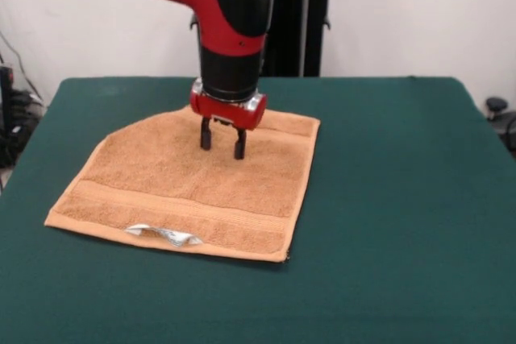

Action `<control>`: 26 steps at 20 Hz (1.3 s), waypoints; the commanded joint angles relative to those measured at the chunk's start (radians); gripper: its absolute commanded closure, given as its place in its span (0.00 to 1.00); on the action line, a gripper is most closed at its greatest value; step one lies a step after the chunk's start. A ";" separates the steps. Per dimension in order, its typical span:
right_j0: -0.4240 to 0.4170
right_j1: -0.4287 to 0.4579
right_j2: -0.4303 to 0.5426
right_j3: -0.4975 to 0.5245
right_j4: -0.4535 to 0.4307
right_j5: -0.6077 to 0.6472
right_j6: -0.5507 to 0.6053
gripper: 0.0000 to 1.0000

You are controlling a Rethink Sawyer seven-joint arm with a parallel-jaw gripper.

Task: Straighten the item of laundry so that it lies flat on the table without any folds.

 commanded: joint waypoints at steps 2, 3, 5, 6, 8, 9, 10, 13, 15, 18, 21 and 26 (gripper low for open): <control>0.151 0.136 -0.015 -0.193 0.132 0.052 0.249 0.00; 0.166 0.141 -0.025 -0.209 0.146 0.071 0.258 0.00; 0.191 0.157 -0.044 -0.239 0.179 0.107 0.279 0.00; 0.206 0.167 -0.060 -0.255 0.197 0.119 0.290 0.00; 0.202 0.183 -0.057 -0.283 0.221 0.142 0.289 0.00; 0.196 0.192 -0.052 -0.297 0.234 0.152 0.288 0.00; 0.190 0.200 -0.049 -0.314 0.242 0.166 0.281 0.00; 0.187 0.239 -0.049 -0.378 0.265 0.181 0.268 0.00; 0.177 0.263 -0.039 -0.408 0.277 0.167 0.260 0.00; 0.162 0.267 -0.040 -0.442 0.274 0.205 0.242 0.00; 0.146 0.266 -0.035 -0.484 0.280 0.282 0.233 0.00; 0.133 0.225 -0.051 -0.496 0.268 0.398 0.227 0.00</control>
